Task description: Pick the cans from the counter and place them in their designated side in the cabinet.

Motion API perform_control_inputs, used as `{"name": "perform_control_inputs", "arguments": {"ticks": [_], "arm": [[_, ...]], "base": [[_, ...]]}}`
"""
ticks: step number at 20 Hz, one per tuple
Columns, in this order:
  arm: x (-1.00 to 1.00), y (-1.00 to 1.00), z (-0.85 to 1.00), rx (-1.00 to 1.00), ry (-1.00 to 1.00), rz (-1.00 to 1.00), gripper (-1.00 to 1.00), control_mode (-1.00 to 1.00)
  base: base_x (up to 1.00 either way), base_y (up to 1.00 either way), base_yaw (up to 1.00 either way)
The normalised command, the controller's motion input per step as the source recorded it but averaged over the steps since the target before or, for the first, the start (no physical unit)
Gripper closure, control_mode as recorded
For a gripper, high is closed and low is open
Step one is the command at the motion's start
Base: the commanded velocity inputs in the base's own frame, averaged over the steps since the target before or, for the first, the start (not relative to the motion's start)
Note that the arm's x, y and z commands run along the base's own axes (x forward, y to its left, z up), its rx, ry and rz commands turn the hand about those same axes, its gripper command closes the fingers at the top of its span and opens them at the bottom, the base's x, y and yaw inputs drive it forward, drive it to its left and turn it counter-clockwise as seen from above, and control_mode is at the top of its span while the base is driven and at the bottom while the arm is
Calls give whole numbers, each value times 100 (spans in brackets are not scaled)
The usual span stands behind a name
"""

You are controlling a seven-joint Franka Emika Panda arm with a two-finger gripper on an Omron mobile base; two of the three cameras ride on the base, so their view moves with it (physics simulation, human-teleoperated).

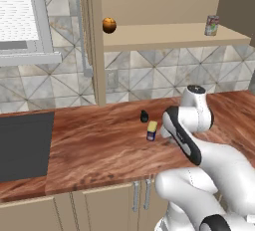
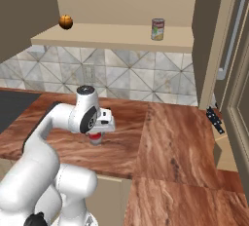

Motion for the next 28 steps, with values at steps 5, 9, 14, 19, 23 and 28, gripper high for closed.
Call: {"name": "perform_control_inputs", "arguments": {"ticks": [5,9,14,19,23,28], "arm": [[-9,-11,51,0,-13,0,100,-100],[-3,-7,51,0,-13,0,100,-100],[0,0,54,0,-15,0,100,-100],[0,-3,54,0,-20,0,100,-100],[-2,-9,50,0,-11,-2,100,-100],[-25,-16,38,0,0,-6,100,-100]], "base": [[0,0,0],[0,0,0],[0,0,0],[0,0,0],[0,0,0],[0,0,0]]}}
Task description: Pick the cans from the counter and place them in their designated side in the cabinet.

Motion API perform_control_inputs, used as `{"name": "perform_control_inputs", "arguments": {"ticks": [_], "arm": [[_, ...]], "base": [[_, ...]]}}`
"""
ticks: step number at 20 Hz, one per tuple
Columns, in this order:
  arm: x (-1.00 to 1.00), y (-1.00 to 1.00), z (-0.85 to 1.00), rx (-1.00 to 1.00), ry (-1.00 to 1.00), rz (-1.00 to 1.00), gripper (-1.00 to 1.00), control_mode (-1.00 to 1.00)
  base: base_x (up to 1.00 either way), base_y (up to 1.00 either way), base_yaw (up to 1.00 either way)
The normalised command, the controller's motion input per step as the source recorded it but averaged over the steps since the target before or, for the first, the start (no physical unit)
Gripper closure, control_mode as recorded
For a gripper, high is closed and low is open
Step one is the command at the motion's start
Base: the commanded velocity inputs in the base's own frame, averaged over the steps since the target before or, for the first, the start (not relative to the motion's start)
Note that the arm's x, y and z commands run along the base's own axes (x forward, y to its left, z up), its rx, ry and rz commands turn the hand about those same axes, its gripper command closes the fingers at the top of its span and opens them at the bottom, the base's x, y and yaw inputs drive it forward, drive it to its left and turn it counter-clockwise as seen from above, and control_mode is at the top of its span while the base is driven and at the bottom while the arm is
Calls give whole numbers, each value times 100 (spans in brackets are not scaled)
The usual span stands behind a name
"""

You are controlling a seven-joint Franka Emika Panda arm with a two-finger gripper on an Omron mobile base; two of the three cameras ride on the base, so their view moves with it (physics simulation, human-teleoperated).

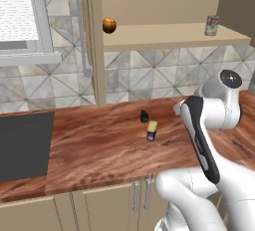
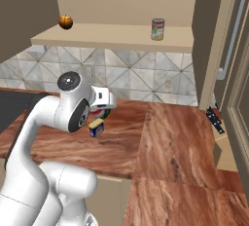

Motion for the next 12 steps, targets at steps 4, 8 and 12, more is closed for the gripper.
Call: {"name": "perform_control_inputs", "arguments": {"ticks": [4,8,12], "arm": [[-25,-17,44,0,0,-6,100,-100],[-22,-17,47,0,-2,-5,100,-100],[-15,-15,51,0,-10,-4,100,-100]], "base": [[0,0,0],[0,0,0],[0,0,0]]}}
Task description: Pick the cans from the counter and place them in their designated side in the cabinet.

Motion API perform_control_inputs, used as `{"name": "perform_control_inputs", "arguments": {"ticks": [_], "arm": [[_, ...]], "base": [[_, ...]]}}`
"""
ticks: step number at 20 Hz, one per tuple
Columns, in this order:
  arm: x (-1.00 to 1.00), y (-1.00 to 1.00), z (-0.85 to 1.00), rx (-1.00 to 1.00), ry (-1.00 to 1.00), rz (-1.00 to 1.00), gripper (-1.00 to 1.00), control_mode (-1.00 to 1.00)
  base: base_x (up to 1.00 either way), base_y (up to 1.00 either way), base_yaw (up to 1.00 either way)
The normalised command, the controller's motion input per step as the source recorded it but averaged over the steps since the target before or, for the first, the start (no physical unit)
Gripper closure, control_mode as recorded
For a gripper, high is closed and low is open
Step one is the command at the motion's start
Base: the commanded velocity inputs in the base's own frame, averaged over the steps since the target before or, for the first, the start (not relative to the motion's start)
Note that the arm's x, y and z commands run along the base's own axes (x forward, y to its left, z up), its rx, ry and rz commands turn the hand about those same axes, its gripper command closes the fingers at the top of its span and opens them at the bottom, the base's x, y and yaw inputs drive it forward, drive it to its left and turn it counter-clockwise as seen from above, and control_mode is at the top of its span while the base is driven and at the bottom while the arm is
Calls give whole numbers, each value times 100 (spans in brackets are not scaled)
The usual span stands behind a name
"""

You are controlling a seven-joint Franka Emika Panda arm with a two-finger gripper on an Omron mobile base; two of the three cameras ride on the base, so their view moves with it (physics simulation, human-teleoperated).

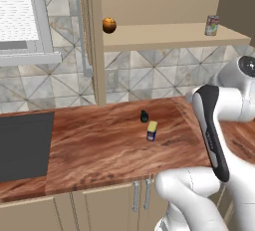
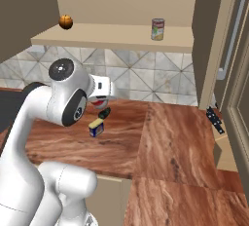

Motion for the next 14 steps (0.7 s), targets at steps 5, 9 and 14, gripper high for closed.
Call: {"name": "perform_control_inputs", "arguments": {"ticks": [5,9,14], "arm": [[-14,-13,51,0,-5,-5,100,-100],[-5,-12,55,0,-9,-4,100,-100],[0,-10,49,0,-12,-2,100,-100]], "base": [[0,0,0],[0,0,0],[0,0,0]]}}
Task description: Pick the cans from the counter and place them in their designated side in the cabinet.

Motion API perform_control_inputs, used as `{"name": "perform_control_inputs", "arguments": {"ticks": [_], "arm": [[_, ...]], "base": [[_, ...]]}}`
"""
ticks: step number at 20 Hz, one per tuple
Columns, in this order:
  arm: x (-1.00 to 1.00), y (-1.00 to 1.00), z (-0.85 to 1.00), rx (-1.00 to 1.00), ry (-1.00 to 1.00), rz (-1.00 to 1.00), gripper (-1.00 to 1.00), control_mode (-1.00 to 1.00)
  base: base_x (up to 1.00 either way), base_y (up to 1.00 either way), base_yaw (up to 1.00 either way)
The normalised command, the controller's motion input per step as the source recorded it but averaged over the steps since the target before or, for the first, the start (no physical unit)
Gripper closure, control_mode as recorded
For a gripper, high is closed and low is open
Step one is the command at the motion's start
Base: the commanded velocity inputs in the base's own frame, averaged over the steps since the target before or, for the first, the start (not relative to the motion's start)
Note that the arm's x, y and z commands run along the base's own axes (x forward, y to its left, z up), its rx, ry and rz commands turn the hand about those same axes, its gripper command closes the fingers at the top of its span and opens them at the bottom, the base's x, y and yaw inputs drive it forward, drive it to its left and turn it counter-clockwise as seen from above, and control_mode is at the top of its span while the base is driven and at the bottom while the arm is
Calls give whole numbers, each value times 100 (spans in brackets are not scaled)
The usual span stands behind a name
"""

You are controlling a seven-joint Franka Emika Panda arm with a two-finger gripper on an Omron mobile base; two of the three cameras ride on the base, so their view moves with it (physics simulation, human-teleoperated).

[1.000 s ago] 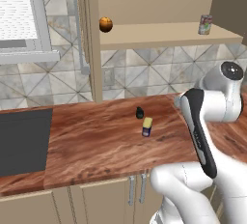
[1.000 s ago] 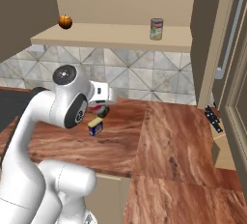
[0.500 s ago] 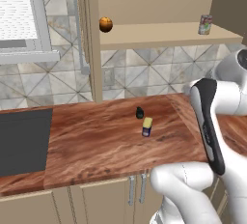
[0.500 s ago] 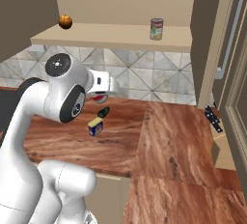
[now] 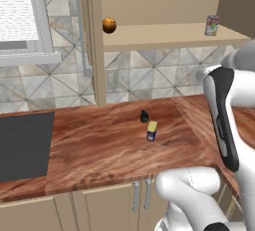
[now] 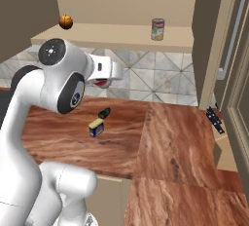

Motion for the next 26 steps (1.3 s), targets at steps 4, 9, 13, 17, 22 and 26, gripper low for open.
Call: {"name": "perform_control_inputs", "arguments": {"ticks": [4,9,13,17,22,26], "arm": [[3,-12,47,0,-9,-3,100,-100],[11,-11,46,0,-7,-2,100,-100],[12,-8,46,0,-7,0,100,-100],[21,-7,35,0,-4,0,100,-100],[38,-10,19,0,-1,0,100,-100],[47,-9,2,1,0,0,100,-100]], "base": [[0,0,0],[0,0,0],[0,0,0],[0,0,0],[0,0,0],[0,0,0]]}}
